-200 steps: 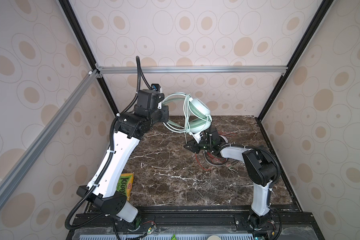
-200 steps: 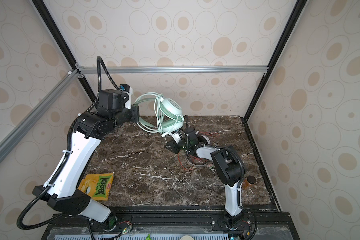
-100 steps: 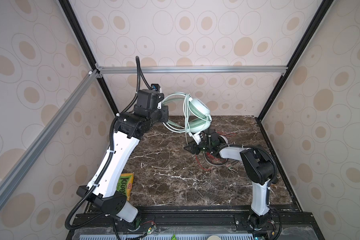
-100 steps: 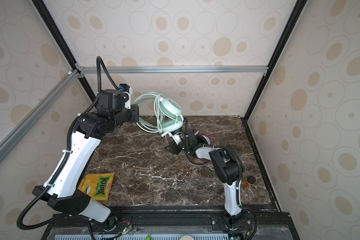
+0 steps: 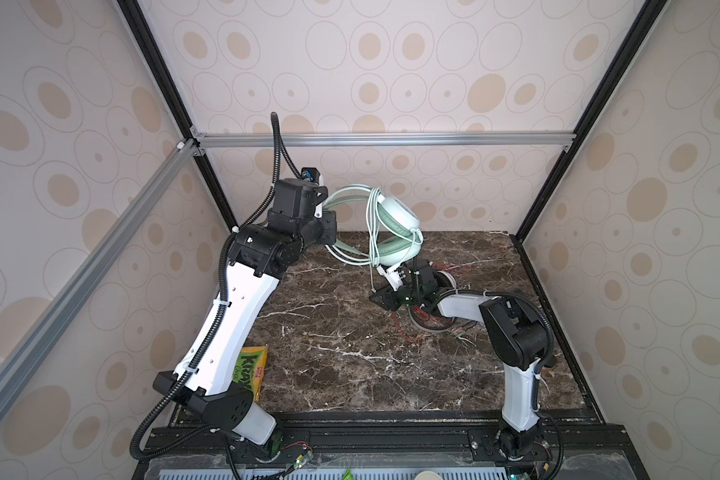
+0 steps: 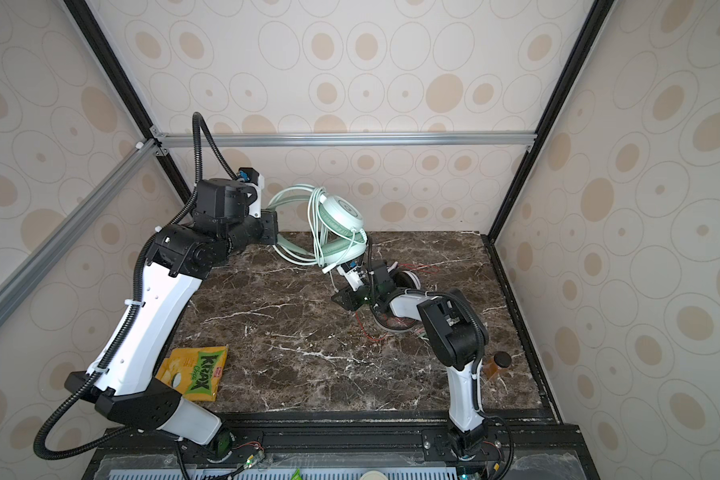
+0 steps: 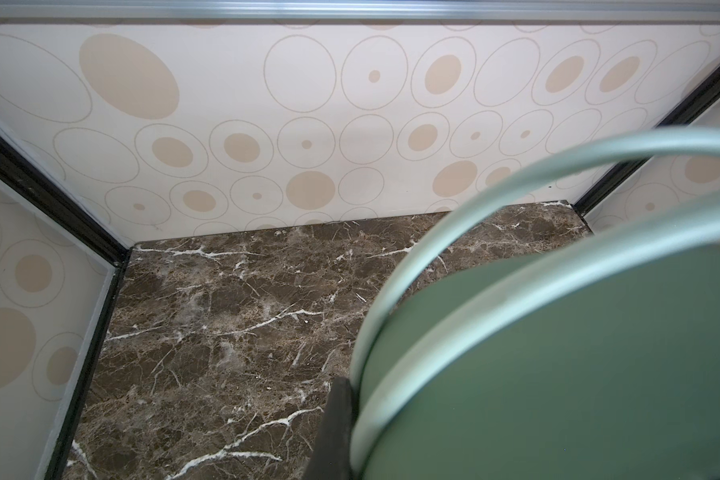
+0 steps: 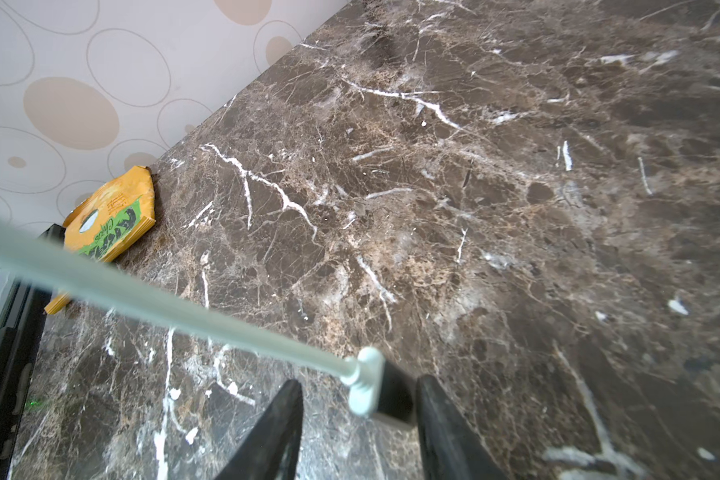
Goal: Wrap the headphones
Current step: 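Hold the cable end with the right gripper below the raised headphones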
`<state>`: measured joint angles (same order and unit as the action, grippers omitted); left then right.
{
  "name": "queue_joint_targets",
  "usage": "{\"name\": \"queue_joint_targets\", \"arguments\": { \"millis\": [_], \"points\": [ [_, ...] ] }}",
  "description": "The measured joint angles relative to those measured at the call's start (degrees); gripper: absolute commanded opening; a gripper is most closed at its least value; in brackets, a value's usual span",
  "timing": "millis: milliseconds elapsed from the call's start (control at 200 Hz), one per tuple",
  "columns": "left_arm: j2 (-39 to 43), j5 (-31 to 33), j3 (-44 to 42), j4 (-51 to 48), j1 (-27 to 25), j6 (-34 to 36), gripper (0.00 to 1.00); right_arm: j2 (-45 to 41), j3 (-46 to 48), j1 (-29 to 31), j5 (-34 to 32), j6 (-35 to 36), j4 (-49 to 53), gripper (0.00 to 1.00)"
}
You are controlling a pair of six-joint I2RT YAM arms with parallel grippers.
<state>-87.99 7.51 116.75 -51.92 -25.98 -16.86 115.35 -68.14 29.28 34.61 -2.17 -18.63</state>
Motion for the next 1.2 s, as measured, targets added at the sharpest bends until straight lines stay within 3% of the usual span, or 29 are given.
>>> {"name": "queue_joint_targets", "arguments": {
  "millis": [180, 360, 460, 635, 855, 1020, 1200],
  "points": [
    [0.0, -0.1, 0.0, 0.0, 0.0, -0.1, 0.00, 0.8, -0.7, 0.6, -0.1, -0.2, 0.1, 0.41],
    [0.0, -0.3, 0.0, 0.0, 0.0, -0.1, 0.00, 1.1, -1.7, 0.9, -1.1, -0.2, 0.5, 0.45],
    [0.0, -0.5, 0.0, 0.0, 0.1, -0.2, 0.00, 1.7, -3.3, 1.2, -1.7, 0.1, 1.1, 0.38],
    [0.0, -0.5, 0.0, 0.0, 0.2, -0.2, 0.00, 1.9, -3.9, 1.6, -1.9, 0.1, 1.1, 0.34],
    [0.1, -0.5, 0.0, 0.0, 0.5, -0.3, 0.00, 1.9, -3.7, 1.6, -1.8, -0.1, 1.1, 0.17],
    [0.1, -0.3, 0.0, -0.2, 1.7, -1.0, 0.00, 1.7, 0.3, 1.6, -1.6, -0.6, -0.5, 0.05],
    [0.1, 1.7, 0.0, -2.2, 3.8, -3.2, 0.00, -3.3, 6.9, 2.5, -1.7, -0.2, 1.3, 0.00]
  ]
}}
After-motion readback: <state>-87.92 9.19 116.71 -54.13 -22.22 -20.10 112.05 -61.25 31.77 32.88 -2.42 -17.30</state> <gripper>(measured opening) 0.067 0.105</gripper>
